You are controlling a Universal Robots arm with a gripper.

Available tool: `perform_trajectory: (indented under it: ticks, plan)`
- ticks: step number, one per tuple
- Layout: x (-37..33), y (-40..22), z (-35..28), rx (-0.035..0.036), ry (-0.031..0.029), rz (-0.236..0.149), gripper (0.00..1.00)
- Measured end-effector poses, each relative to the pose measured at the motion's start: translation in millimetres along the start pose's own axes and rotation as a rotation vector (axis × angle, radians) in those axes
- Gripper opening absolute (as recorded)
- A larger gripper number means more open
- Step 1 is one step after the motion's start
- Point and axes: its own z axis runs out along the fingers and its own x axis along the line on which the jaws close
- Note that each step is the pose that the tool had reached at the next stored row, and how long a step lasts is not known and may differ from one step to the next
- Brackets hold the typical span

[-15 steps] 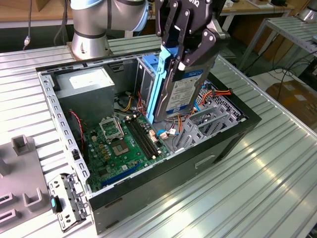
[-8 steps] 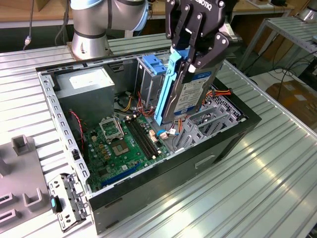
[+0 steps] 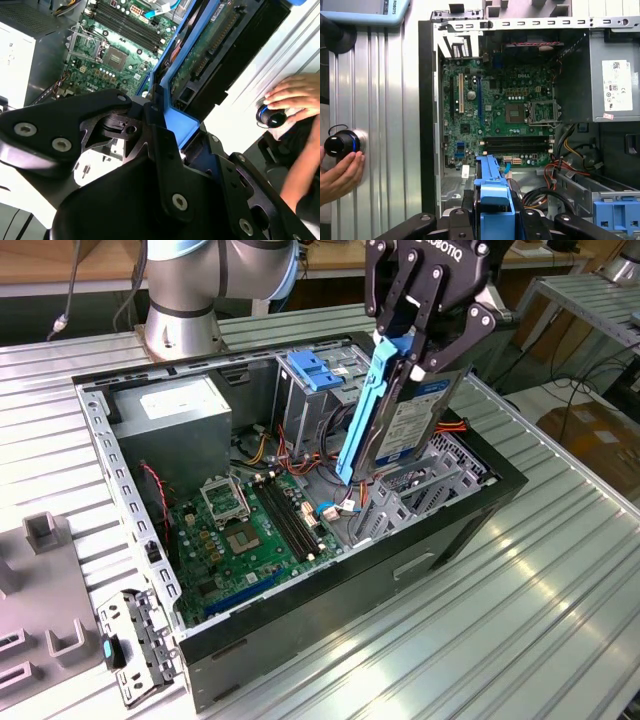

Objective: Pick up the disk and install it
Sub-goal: 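Insert the disk into the insertion slot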

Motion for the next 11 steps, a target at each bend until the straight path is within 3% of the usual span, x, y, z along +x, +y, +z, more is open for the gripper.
perform_trajectory:
  ticks: [11]
  plan:
    - [0.0,-0.5,0.0,0.0000,0.0000,0.000,0.37]
